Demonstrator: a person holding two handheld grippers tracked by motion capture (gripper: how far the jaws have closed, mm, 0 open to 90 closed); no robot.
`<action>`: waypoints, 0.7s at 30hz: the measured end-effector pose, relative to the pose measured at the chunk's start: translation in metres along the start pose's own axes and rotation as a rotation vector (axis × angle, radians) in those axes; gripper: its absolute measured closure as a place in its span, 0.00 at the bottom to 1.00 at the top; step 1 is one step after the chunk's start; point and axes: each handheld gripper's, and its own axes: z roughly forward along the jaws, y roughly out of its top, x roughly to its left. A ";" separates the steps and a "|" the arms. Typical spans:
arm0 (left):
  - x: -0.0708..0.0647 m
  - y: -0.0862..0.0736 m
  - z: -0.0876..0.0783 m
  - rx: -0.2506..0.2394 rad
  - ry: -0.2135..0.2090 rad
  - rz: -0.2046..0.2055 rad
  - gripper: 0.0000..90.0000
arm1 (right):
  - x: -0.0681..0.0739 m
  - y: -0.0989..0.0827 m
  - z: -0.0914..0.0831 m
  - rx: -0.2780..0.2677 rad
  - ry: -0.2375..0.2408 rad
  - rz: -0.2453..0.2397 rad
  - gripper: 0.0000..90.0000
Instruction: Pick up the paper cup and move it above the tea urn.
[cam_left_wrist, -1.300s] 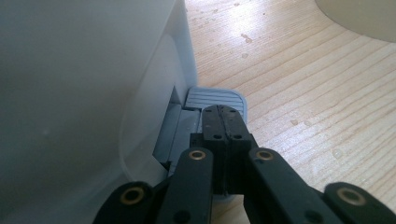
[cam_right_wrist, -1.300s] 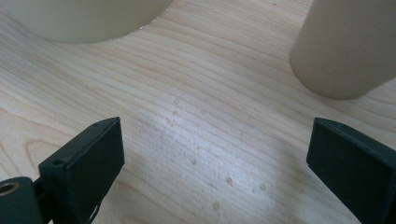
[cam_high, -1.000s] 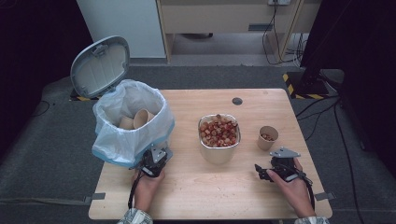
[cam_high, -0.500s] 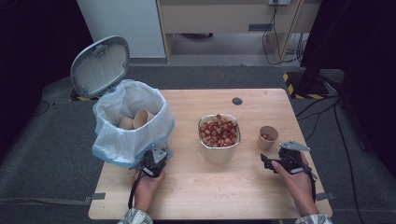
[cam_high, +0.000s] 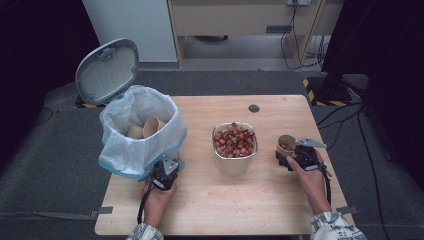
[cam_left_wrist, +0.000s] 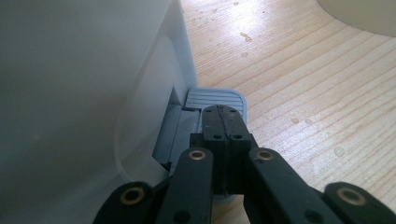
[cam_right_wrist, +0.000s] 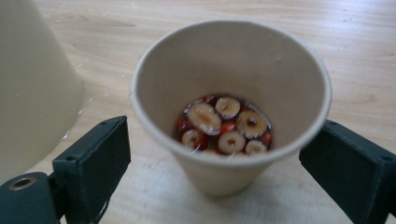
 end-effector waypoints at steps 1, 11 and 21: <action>0.000 0.000 0.000 -0.001 -0.001 -0.002 0.99 | -0.001 0.002 0.005 -0.007 0.006 0.003 0.10; 0.000 0.000 0.000 -0.001 -0.002 -0.002 0.99 | -0.002 0.002 0.018 -0.034 -0.006 0.005 0.29; 0.001 0.000 0.000 0.000 -0.004 0.003 0.99 | 0.003 0.002 0.014 -0.052 0.000 -0.076 0.33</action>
